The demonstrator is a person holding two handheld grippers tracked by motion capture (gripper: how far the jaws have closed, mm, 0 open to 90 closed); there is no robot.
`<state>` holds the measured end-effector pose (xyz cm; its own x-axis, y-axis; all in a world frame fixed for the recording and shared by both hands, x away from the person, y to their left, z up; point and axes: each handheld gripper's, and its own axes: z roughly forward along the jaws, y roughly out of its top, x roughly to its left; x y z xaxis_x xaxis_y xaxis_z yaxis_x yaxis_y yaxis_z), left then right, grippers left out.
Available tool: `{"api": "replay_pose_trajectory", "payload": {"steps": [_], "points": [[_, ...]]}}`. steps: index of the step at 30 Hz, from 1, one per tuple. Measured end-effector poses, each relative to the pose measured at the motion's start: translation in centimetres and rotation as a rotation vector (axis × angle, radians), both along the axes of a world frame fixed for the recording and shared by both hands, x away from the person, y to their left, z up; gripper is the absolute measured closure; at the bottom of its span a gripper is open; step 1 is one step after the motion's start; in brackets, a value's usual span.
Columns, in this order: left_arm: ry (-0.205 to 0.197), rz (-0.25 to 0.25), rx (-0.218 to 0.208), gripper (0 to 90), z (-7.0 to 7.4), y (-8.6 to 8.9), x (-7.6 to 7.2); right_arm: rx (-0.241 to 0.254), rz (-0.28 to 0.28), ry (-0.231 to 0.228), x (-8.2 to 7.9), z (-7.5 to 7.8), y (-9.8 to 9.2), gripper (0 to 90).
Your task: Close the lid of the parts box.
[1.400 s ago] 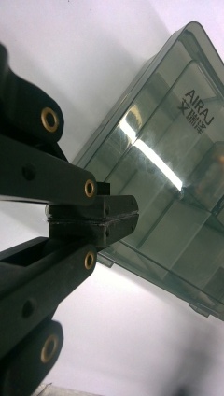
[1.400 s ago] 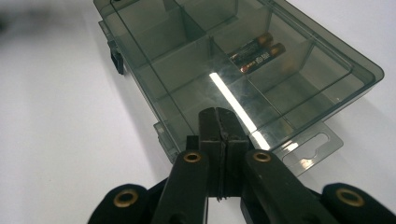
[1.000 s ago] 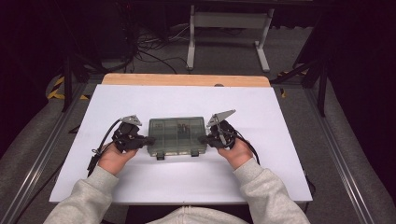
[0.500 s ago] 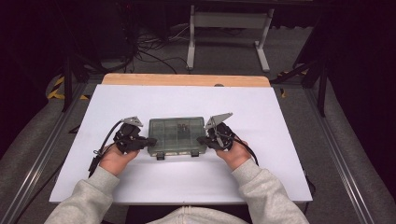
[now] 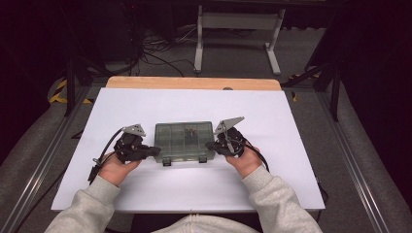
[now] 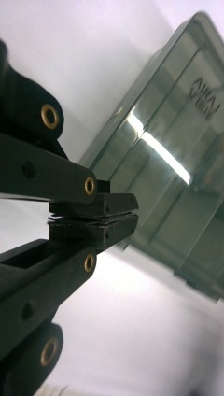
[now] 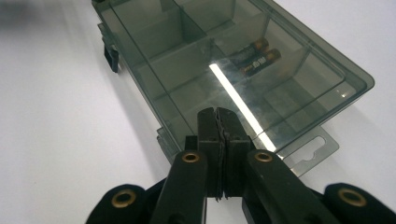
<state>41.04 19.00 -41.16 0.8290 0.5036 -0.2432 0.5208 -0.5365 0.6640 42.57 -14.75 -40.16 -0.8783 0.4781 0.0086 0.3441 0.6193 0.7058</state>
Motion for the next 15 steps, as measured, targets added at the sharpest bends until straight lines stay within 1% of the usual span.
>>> {"api": "replay_pose_trajectory", "payload": {"steps": [1, 3, 4, 5, 6, 8, 10, 11, 12, 13, 14, 15], "points": [[0.019, -0.016, 0.014, 87.1, 0.0, 0.0, -0.1, 0.0, 0.004, -0.003, 0.0, 0.1, 0.0, 88.8], [0.033, -0.045, 0.042, 86.8, 0.0, -0.2, -0.4, 0.0, 0.008, -0.006, -0.1, 0.3, -0.1, 88.7], [0.05, -0.057, 0.054, 86.9, -0.1, -0.4, -0.5, 0.001, 0.01, -0.006, -0.2, 0.3, -0.1, 88.7], [0.055, -0.065, 0.073, 86.9, -0.1, -0.5, -0.5, 0.002, 0.01, -0.008, -0.3, 0.5, -0.2, 88.6], [0.053, -0.076, 0.1, 87.0, -0.2, -0.7, -0.5, 0.005, 0.011, -0.008, -0.3, 0.6, -0.2, 88.7], [0.075, -0.077, 0.141, 87.2, -0.5, -1.0, -0.5, 0.011, 0.014, -0.013, -0.4, 0.8, -0.3, 88.7], [0.095, -0.073, 0.173, 87.5, -1.0, -1.3, -0.3, 0.018, 0.017, -0.02, -0.5, 1.2, -0.3, 88.7], [0.091, -0.071, 0.188, 87.5, -1.3, -1.3, -0.1, 0.019, 0.016, -0.024, -0.5, 1.3, -0.4, 88.7], [0.091, -0.057, 0.203, 87.5, -1.4, -1.4, -0.1, 0.02, 0.016, -0.024, -0.6, 1.3, -0.4, 88.7], [0.091, -0.057, 0.205, 87.7, -1.6, -1.3, 0.1, 0.019, 0.015, -0.026, -0.6, 1.4, -0.4, 88.7], [0.1, -0.056, 0.197, 88.4, -1.7, -1.3, 0.1, 0.021, 0.015, -0.024, -0.6, 1.4, -0.4, 88.7], [0.1, -0.049, 0.201, 88.4, -1.8, -1.3, 0.2, 0.022, 0.014, -0.025, -0.6, 1.4, -0.4, 88.7]]}}
